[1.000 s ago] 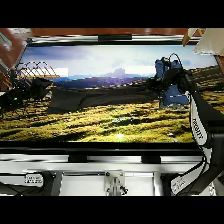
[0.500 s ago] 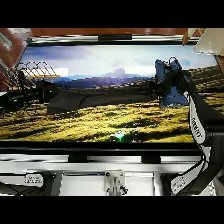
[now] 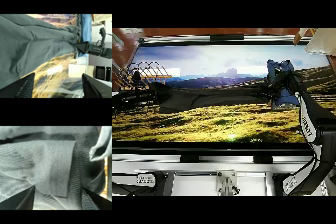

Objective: Fold the shirts.

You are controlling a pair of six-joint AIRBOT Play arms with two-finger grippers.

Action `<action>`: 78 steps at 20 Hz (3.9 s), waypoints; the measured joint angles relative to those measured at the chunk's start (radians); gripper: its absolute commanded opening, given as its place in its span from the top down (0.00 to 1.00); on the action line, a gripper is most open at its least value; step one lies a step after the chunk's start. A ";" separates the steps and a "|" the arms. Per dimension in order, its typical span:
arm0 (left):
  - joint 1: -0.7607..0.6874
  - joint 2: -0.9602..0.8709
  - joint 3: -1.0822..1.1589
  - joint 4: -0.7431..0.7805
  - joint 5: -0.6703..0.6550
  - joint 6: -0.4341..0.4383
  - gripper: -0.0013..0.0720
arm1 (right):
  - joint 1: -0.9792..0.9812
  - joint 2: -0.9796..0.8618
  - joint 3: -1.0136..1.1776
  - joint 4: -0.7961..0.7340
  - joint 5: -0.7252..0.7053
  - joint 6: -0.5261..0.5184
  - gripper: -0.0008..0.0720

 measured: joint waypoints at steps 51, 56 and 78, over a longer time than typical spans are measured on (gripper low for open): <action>0.000 0.000 0.000 -0.078 -0.054 0.029 0.34 | -0.113 0.073 -0.168 0.324 0.083 0.010 0.88; -0.056 0.000 0.000 -0.104 -0.051 0.029 0.93 | -0.120 0.241 -0.169 0.339 0.081 -0.075 0.88; -0.904 -0.145 0.145 -0.483 0.585 0.224 0.93 | -0.117 0.913 -0.168 0.407 -0.060 -0.011 0.88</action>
